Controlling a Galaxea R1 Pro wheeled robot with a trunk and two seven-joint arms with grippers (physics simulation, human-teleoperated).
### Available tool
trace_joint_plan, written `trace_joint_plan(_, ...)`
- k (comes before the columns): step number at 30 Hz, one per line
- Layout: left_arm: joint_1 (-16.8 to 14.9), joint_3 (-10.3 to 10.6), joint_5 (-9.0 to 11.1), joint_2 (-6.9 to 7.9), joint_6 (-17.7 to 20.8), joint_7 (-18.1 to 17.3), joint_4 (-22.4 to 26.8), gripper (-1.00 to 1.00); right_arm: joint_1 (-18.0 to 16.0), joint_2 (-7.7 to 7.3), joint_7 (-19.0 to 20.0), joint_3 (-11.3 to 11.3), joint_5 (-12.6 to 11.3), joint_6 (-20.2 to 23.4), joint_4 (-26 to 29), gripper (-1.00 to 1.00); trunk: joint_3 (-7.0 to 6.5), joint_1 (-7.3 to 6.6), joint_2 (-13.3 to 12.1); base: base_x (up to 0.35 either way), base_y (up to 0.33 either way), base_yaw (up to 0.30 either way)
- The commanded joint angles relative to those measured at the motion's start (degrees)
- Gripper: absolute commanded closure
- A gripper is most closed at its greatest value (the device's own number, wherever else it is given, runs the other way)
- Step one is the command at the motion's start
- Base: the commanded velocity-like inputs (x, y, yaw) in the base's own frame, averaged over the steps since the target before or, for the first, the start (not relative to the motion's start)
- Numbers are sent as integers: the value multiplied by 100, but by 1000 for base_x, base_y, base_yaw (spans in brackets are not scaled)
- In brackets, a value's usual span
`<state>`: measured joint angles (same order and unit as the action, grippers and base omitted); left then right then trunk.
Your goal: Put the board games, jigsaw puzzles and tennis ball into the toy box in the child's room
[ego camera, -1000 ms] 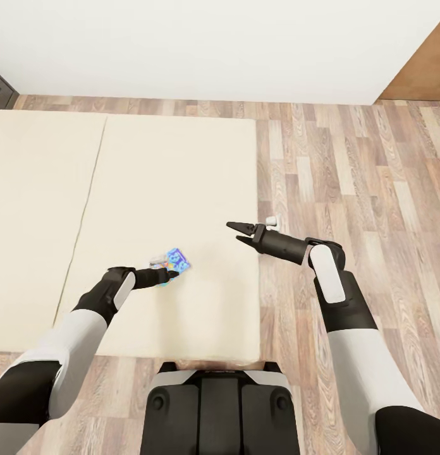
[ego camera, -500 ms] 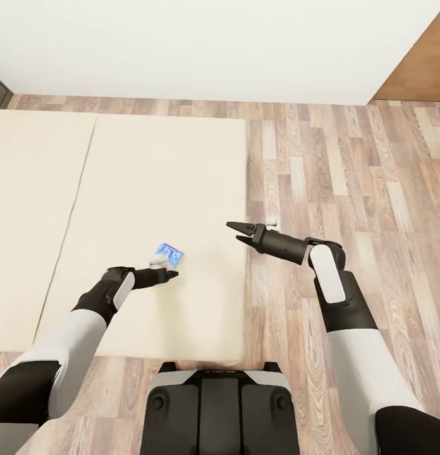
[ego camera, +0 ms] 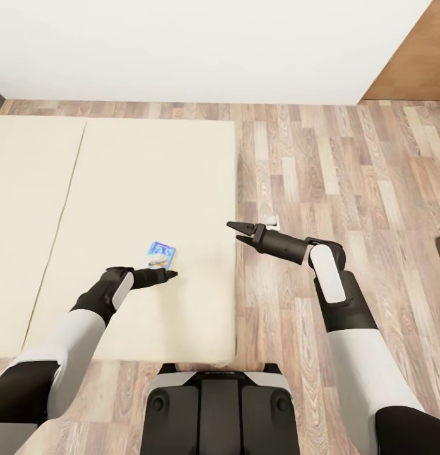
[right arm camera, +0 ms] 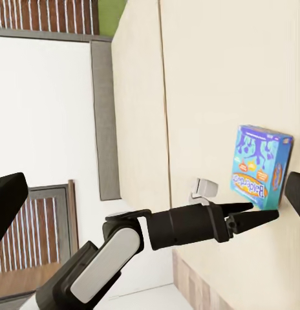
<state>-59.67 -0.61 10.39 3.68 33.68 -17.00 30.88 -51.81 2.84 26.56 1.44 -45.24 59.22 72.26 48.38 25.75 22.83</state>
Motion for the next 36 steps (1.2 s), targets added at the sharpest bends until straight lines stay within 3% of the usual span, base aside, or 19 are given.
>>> trace_joint_plan(1,0,-7,42,7,45,-1,6,-100,-4,6,50,15,50,28,0,-100,-1,4,8,0,-5,-144)
trace_joint_plan(5,0,-3,42,63,45,-8,7,-100,-4,6,51,14,50,26,1,-100,-30,4,8,0,-3,-149)
trace_joint_plan(9,0,-10,42,183,49,-17,14,-100,-4,6,47,14,50,27,0,-100,-61,4,8,0,-1,-153)
trace_joint_plan(12,0,-9,47,353,59,-27,115,-100,-4,6,49,19,50,28,5,-100,-81,4,8,0,0,-138)
trace_joint_plan(15,0,-5,47,401,68,-29,160,-100,-4,6,50,18,50,26,6,-100,-92,4,8,0,0,-74)
trace_joint_plan(36,0,-18,42,451,94,-23,216,-100,-4,6,49,19,50,27,0,-100,-102,4,8,0,0,-10)
